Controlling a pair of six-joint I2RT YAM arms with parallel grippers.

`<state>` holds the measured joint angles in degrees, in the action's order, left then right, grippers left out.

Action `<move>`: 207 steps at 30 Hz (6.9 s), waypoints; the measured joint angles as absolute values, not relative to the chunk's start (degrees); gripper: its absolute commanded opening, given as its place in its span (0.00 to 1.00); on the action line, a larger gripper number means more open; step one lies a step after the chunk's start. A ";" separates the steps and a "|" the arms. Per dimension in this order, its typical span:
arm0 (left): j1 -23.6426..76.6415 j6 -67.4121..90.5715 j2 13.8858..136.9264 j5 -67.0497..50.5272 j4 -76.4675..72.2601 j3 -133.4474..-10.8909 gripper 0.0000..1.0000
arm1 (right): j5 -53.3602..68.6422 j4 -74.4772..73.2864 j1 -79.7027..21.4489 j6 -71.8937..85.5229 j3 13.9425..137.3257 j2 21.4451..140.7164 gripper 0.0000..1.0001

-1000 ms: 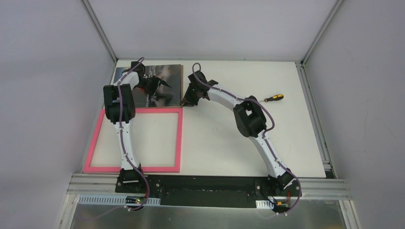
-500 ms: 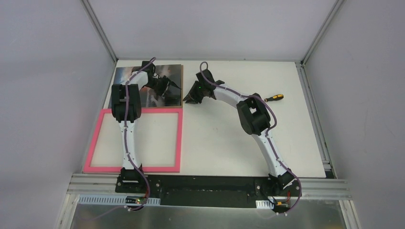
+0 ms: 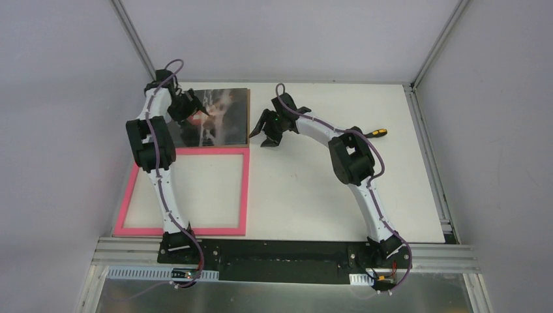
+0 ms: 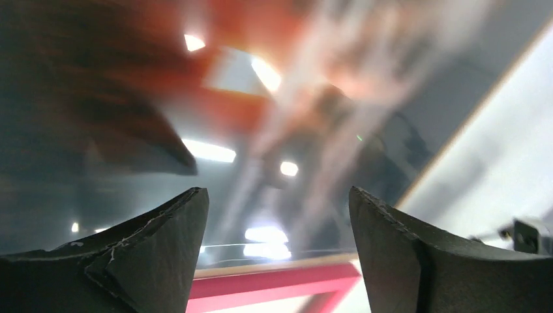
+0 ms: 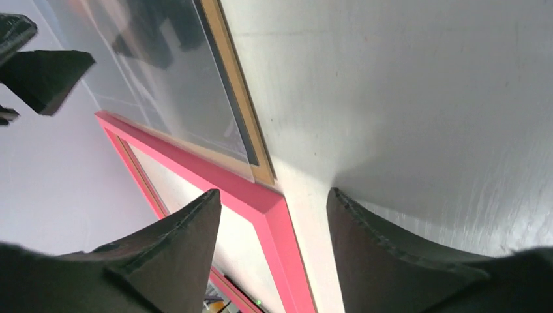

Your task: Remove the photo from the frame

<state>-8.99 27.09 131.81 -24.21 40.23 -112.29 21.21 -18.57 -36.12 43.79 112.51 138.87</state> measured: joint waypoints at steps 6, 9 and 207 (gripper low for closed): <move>-19.20 17.69 131.83 -14.70 44.80 -117.60 0.82 | 23.51 -20.32 -35.97 42.74 110.50 136.92 0.77; -21.78 15.44 131.83 -12.75 46.44 -119.50 0.81 | 24.58 -20.82 -35.92 42.52 110.43 136.73 0.64; -20.64 20.08 133.16 -22.46 50.59 -123.63 0.93 | 16.51 -11.33 -37.80 44.51 135.72 154.47 0.64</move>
